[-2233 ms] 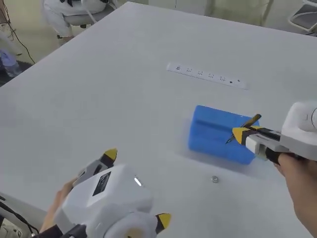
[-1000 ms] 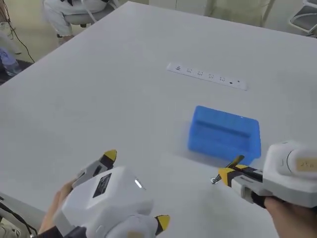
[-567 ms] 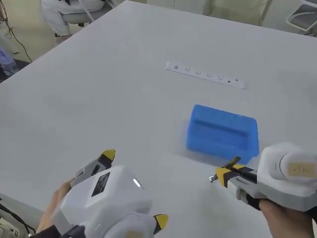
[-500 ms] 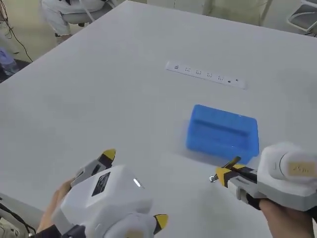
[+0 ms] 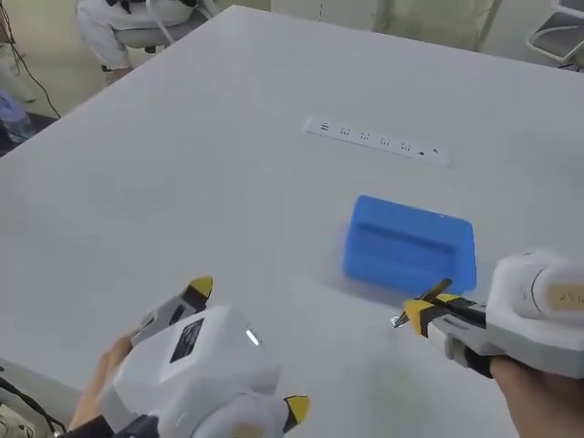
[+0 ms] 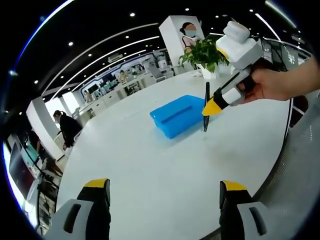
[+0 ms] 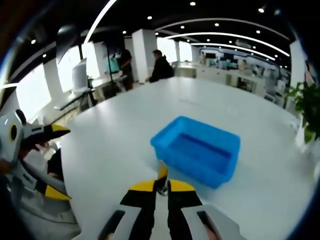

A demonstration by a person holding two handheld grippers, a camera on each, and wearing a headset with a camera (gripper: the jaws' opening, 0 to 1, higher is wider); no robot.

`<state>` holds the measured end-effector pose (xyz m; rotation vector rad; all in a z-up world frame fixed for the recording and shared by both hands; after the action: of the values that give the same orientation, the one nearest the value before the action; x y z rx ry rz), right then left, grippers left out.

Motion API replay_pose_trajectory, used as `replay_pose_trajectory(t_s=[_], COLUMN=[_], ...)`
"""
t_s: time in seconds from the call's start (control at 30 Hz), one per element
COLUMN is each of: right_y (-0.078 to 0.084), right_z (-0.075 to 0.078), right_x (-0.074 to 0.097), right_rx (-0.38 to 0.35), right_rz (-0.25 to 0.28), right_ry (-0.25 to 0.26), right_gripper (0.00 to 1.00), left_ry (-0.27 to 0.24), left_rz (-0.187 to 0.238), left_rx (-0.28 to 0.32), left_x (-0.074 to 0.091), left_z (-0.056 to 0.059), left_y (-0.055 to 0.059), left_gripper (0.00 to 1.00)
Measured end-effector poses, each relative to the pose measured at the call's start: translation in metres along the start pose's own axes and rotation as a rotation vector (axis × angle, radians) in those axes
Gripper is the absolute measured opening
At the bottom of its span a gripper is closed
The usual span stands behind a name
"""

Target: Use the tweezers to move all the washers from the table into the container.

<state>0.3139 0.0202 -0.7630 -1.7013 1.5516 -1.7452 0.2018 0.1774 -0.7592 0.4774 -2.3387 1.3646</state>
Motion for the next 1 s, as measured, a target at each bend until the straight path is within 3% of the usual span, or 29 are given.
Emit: replay_pose_trajectory(t_s=[0.7,1.0], right_y=[-0.030,-0.043], right_z=[0.002,0.014], right_x=[0.017,0.025], right_rx=[0.036,0.043], right_rz=[0.065,0.101], right_ry=[0.018,0.049], right_gripper=[0.05,0.05], left_ry=[0.008,0.008], left_rz=[-0.012,-0.015], left_rx=[-0.001,-0.003], left_x=[-0.001,-0.001], left_z=[0.001,0.002], left_y=[0.001,0.002], left_gripper=[0.93,0.92])
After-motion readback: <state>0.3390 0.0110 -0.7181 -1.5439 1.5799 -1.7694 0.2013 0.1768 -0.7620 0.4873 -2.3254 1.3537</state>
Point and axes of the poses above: the centre of the closed fingertips' face, and the gripper's own axes: x roughly backward along the fingers, z roughly to its right, y roughly out of its underside, the point moved 4 cm from there along x, roughly backward along the fingers, and after that the axes turned 15 degrees about -y, right-handed, at the moved point
